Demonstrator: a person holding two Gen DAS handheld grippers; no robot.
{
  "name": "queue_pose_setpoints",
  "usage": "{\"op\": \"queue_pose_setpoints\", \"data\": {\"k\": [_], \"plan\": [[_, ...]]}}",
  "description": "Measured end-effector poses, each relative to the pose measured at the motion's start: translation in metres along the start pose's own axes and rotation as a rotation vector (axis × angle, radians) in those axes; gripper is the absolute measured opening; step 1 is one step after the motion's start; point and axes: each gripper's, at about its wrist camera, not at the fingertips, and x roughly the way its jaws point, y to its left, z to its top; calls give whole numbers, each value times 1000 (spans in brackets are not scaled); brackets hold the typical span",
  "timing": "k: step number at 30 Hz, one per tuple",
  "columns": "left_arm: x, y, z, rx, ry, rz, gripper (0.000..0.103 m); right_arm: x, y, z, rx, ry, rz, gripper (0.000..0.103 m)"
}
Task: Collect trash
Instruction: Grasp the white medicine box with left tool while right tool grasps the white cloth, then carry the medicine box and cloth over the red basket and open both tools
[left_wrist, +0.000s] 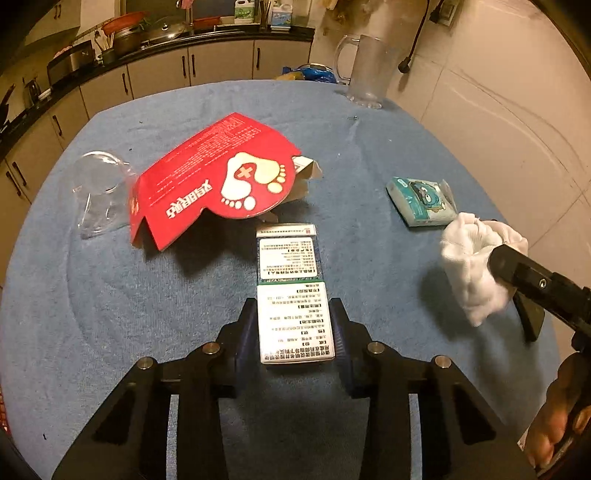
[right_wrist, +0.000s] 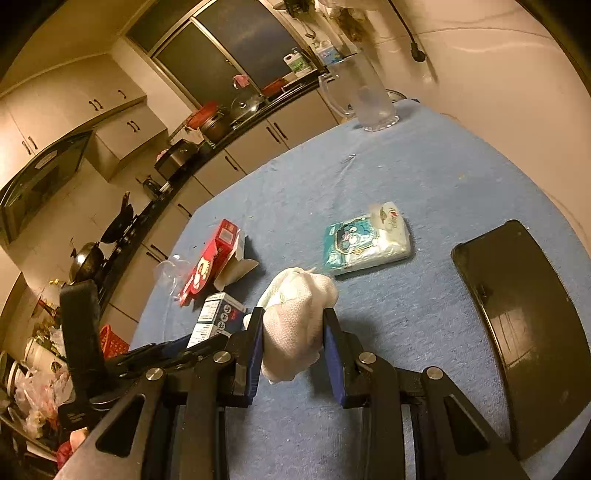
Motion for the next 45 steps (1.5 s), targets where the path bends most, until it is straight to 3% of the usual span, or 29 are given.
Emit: {"op": "queue_pose_setpoints", "data": {"k": [11, 18, 45], "plan": [[-48, 25, -29, -9, -114, 7, 35, 2, 27, -10, -60, 8, 11, 33], [-77, 42, -50, -3, -202, 112, 35, 12, 61, -24, -136, 38, 41, 33], [-123, 116, -81, -113, -297, 206, 35, 56, 153, -51, -291, 131, 91, 33]]}}
